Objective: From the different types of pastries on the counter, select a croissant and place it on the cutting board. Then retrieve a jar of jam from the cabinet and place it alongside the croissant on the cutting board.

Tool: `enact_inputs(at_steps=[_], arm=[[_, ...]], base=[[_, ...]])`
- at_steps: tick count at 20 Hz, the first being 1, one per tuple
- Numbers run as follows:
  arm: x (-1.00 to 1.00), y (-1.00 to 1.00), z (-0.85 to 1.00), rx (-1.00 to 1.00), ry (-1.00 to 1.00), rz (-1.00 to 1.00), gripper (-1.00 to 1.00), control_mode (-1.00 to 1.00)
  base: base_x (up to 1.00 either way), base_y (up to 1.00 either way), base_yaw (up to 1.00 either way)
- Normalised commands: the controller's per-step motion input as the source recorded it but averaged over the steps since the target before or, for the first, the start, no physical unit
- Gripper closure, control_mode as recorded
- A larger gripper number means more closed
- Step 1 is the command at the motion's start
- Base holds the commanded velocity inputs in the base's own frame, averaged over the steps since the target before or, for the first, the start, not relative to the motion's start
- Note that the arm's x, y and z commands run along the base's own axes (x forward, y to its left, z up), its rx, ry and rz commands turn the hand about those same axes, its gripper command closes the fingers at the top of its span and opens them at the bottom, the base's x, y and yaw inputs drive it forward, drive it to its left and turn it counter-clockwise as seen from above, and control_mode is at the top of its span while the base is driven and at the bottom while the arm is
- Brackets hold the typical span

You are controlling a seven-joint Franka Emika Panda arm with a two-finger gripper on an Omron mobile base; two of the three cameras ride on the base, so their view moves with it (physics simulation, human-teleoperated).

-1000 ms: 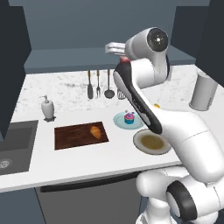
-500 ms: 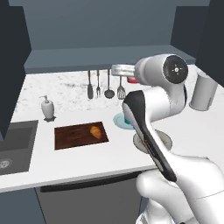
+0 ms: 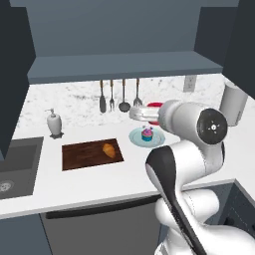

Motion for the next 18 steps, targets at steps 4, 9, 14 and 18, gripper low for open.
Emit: enact_inputs(at_steps=[4, 9, 14, 18], arm=[[-0.33, 0.20, -0.14, 0.00, 0.12, 0.00, 1.00, -1.00], [-0.26, 0.18, -0.16, 0.00, 0.12, 0.00, 1.00, -1.00], [-0.08, 0.15, -0.45, 0.00, 0.13, 0.02, 1.00, -1.00], [0.00, 0.04, -0.79, 0.00, 0.01, 0.07, 1.00, -1.00]], base=[[0.00, 0.00, 0.00], [0.00, 0.00, 0.00], [0.00, 0.00, 0.00], [0.00, 0.00, 0.00]])
